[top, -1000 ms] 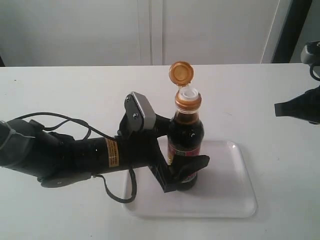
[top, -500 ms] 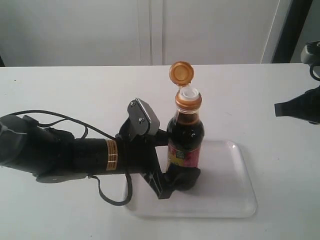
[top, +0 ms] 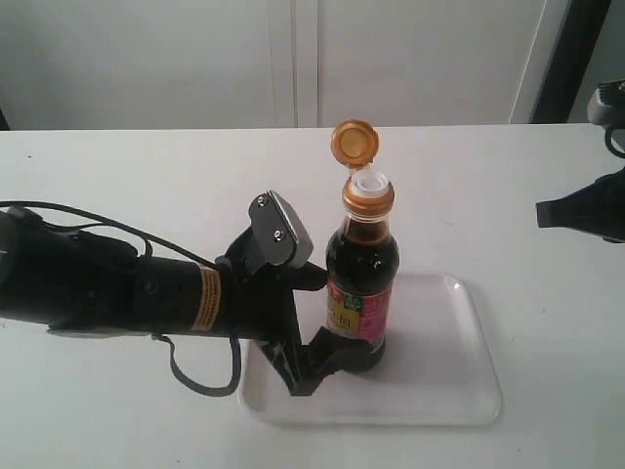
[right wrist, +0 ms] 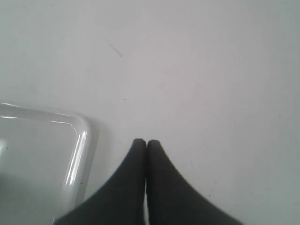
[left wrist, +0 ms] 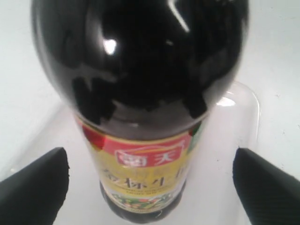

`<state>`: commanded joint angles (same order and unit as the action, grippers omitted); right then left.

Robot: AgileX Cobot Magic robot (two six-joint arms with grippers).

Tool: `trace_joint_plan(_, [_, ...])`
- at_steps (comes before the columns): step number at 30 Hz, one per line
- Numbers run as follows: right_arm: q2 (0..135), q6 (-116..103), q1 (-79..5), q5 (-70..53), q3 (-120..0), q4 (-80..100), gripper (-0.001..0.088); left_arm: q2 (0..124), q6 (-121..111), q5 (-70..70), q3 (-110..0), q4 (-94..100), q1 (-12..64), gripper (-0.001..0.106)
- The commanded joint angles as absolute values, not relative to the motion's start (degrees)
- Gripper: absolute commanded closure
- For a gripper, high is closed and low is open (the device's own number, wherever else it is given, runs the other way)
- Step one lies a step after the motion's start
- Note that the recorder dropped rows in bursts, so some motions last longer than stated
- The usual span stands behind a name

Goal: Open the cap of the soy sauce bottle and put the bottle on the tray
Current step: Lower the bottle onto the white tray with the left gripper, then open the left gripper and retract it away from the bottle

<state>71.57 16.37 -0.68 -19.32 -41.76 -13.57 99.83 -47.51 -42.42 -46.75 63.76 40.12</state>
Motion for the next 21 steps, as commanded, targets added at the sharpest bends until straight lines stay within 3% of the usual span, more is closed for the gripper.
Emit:
trace_joint_plan(16, [71.6, 16.4, -0.7, -20.3, -41.8, -13.7, 0.0868, 94.1, -72.1, -34.1, -46.8, 90.9, 40.1, 0.011])
trace_joint_plan(19, [71.6, 16.4, -0.7, -20.6, -41.8, -13.7, 0.0868, 92.2, -76.4, -33.7, -46.8, 97.5, 40.1, 0.016])
trace_joint_plan(21, [71.6, 16.5, -0.7, -20.8, -41.8, -13.3, 0.0868, 90.3, -79.2, -32.7, -46.8, 99.9, 40.1, 0.026])
